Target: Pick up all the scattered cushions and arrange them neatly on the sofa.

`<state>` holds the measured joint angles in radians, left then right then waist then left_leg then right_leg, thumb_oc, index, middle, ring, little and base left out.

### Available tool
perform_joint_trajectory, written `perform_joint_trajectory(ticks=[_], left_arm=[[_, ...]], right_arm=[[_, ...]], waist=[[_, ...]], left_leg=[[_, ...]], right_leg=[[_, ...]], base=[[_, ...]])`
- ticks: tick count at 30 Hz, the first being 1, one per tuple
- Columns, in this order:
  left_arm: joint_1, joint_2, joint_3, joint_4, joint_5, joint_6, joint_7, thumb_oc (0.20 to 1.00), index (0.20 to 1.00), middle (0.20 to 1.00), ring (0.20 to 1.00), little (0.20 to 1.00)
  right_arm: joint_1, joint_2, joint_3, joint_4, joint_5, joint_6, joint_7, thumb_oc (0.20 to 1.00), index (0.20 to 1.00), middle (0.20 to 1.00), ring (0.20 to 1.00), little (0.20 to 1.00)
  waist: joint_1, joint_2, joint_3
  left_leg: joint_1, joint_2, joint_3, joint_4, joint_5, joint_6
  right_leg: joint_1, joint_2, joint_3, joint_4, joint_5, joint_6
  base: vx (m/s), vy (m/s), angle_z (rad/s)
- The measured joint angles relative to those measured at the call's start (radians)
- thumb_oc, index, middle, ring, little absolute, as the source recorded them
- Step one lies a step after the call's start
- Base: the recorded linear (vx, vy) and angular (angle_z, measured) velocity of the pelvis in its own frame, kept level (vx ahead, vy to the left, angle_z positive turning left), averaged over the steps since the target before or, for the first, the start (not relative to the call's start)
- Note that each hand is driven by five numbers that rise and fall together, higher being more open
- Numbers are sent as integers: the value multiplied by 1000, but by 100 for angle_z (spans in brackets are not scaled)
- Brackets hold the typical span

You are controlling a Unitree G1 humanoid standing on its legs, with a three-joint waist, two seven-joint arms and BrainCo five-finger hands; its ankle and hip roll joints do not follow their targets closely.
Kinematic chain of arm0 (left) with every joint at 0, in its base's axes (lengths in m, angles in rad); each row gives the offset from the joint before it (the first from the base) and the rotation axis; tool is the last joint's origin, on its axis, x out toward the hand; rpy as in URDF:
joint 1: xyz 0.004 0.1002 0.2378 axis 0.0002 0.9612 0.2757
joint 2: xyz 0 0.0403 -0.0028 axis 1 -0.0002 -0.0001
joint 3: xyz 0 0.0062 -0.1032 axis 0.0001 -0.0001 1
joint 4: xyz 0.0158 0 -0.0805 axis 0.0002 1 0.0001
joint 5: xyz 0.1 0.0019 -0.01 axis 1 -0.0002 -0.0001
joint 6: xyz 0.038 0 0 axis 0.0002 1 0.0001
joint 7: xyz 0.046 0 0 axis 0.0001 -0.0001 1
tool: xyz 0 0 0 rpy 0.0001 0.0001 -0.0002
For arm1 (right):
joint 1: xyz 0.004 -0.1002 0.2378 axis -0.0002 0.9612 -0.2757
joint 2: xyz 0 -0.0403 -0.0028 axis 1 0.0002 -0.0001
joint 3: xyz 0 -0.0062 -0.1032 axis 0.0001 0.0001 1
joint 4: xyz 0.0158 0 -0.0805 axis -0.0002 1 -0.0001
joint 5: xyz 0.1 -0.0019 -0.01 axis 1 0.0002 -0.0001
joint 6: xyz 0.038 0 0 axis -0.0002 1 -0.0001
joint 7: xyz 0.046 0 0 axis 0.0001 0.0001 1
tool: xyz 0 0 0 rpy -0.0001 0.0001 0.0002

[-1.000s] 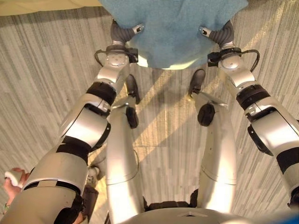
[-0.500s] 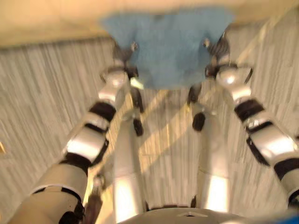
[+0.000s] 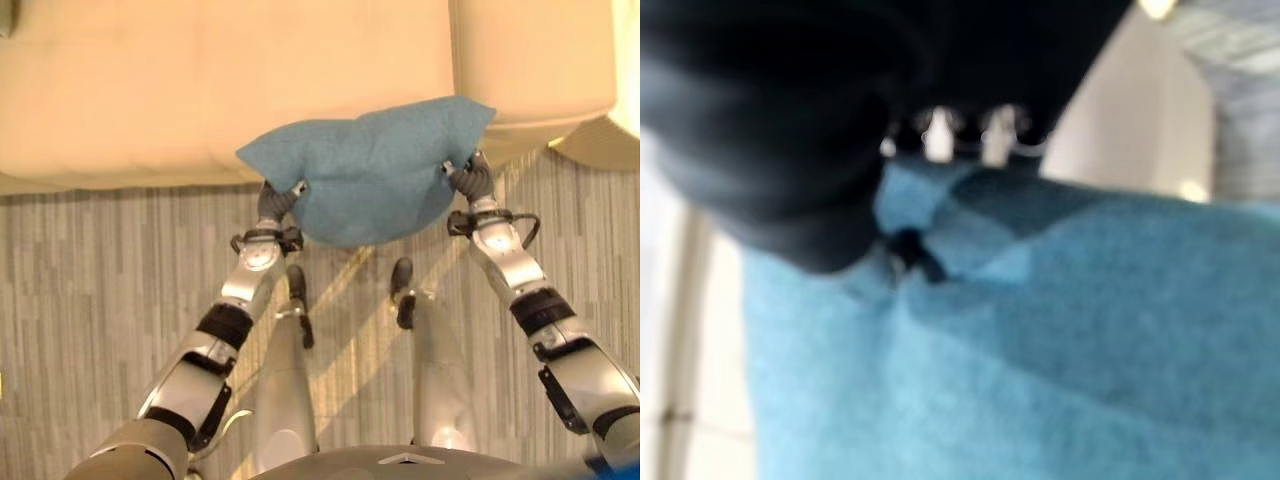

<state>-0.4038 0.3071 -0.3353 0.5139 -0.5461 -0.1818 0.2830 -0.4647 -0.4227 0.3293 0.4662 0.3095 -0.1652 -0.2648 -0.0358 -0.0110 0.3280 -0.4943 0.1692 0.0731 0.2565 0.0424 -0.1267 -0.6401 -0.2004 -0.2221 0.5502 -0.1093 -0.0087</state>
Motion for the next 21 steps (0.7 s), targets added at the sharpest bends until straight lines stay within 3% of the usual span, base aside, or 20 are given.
perform_joint_trajectory(ticks=[1, 5, 8, 9, 12, 17, 18, 21], left_arm=[[69, -9, 2, -4, 20, -11, -7, 200, 200, 200, 200, 200], [168, -30, 24, -18, 23, -15, -36, 200, 200, 200, 200, 200], [207, -39, 24, -18, 24, -5, -47, 200, 200, 200, 200, 200], [242, -50, 24, -18, 26, 1, -56, 200, 200, 200, 200, 200], [306, -64, 29, -18, 27, 10, -83, 200, 200, 200, 200, 200], [364, -64, 45, -18, 50, 27, -104, 200, 200, 200, 200, 200], [382, -63, 45, -18, 64, 31, -113, 200, 200, 200, 200, 200], [392, -62, 52, -18, 67, 42, -125, 200, 200, 200, 200, 200]], right_arm=[[65, 12, -8, -21, -11, -1, 14, 200, 200, 200, 200, 200], [159, 14, -35, -56, -44, 0, 35, 200, 200, 200, 200, 200], [207, 12, -68, -60, -53, 6, 50, 200, 200, 200, 200, 200], [239, 11, -74, -60, -61, 9, 56, 200, 200, 200, 200, 200], [279, 9, -83, -60, -61, 14, 66, 200, 200, 200, 200, 200], [296, 10, -83, -61, -80, 32, 99, 200, 200, 200, 200, 200], [319, 9, -83, -61, -87, 34, 106, 200, 200, 200, 200, 200], [324, 13, -83, -62, -99, 45, 121, 200, 200, 200, 200, 200]], waist=[[-4, 6, -28], [0, 13, -76], [-1, 31, -97], [0, 39, -104], [-2, 57, -139], [0, 68, -181], [1, 63, -213], [9, 54, -219]], left_leg=[[81, 2, 3, -38, -15, 4], [194, 13, 11, -124, -8, 1], [242, 24, 25, -166, 27, 19], [283, 28, 26, -181, 47, 8], [319, 30, 64, -189, 46, 17], [377, 13, 93, -231, 44, 33], [377, 2, 99, -233, 41, 37], [409, -28, 116, -240, 31, 50]], right_leg=[[81, 5, -1, -28, -31, 25], [193, 19, -15, -91, -24, 42], [257, 34, -44, -127, -19, 40], [308, 39, -58, -155, -20, 41], [367, 34, -80, -190, -20, 43], [409, 23, -75, -211, -12, 53], [408, 13, -68, -217, -18, 69], [423, -8, -51, -223, 3, 82]], base=[[93, -22, 8], [101, -57, 6], [104, -33, 23], [101, 16, 29], [81, 45, 18], [126, 165, -1], [104, 210, -6], [73, 233, -14]])
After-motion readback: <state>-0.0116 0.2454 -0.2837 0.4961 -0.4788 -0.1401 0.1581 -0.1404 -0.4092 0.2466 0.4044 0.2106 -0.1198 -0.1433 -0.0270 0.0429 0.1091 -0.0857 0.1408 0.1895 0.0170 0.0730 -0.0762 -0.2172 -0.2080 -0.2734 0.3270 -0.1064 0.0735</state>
